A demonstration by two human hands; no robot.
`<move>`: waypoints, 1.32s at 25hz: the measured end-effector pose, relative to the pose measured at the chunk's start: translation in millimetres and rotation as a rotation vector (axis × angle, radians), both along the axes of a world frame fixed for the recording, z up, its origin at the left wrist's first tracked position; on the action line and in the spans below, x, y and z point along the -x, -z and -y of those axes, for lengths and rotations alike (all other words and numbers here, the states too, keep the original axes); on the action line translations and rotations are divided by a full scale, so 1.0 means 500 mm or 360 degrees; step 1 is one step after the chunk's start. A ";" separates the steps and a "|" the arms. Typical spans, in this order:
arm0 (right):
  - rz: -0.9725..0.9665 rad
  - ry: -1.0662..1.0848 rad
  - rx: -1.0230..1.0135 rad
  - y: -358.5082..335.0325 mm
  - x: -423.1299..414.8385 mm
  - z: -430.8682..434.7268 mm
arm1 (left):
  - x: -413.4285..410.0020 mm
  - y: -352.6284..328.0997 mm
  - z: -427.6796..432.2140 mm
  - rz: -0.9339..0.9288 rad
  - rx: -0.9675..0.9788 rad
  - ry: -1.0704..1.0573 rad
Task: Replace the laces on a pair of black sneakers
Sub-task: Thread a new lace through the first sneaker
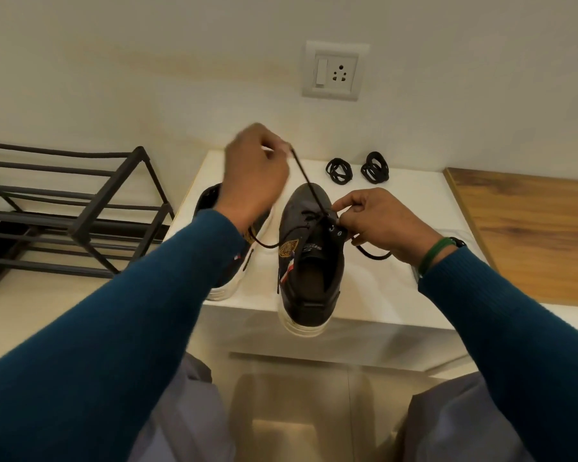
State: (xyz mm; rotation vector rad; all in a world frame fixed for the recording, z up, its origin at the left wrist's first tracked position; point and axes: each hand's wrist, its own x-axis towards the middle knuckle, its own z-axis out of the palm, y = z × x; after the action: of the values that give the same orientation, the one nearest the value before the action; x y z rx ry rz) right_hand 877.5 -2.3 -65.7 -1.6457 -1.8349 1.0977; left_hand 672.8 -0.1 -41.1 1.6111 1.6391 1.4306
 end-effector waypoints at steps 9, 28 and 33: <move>0.0040 0.0022 -0.0094 0.009 0.006 -0.001 | -0.013 0.010 0.016 -0.1231 0.0244 0.0299; 0.0742 -0.0249 -0.0599 0.022 0.081 0.016 | -0.011 0.027 0.039 -0.0870 0.0864 0.0519; 0.0963 -0.0206 -0.0777 0.036 0.096 0.020 | -0.027 0.046 0.040 -0.1074 0.0838 0.0502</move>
State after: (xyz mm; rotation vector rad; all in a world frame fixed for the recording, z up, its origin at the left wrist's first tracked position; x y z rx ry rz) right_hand 829.3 -12.2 -83.6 -1.6684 -2.3597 0.1373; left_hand 686.4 -20.2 -64.0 1.9977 1.7738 0.2503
